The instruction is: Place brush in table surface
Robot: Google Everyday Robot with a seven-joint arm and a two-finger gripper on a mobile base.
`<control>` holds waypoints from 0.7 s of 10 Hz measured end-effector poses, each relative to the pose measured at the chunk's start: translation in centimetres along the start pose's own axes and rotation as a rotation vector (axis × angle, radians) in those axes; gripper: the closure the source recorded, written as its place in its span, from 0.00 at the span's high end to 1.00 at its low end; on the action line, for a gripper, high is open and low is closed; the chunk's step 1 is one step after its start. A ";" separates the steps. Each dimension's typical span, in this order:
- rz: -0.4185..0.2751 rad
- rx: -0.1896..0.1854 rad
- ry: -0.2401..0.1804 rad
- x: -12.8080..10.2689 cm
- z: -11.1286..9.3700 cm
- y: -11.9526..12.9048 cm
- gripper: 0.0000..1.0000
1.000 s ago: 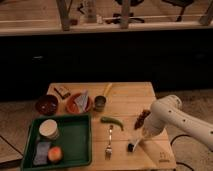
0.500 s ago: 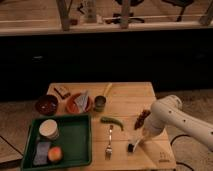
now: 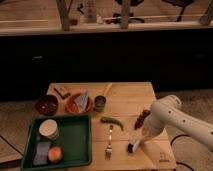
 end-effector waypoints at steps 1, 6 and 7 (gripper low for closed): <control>-0.001 0.000 0.001 0.0 -0.1 0.2 0.75; -0.008 0.004 0.004 0.2 -0.2 0.7 0.80; -0.010 0.008 0.004 0.3 -0.3 0.8 0.80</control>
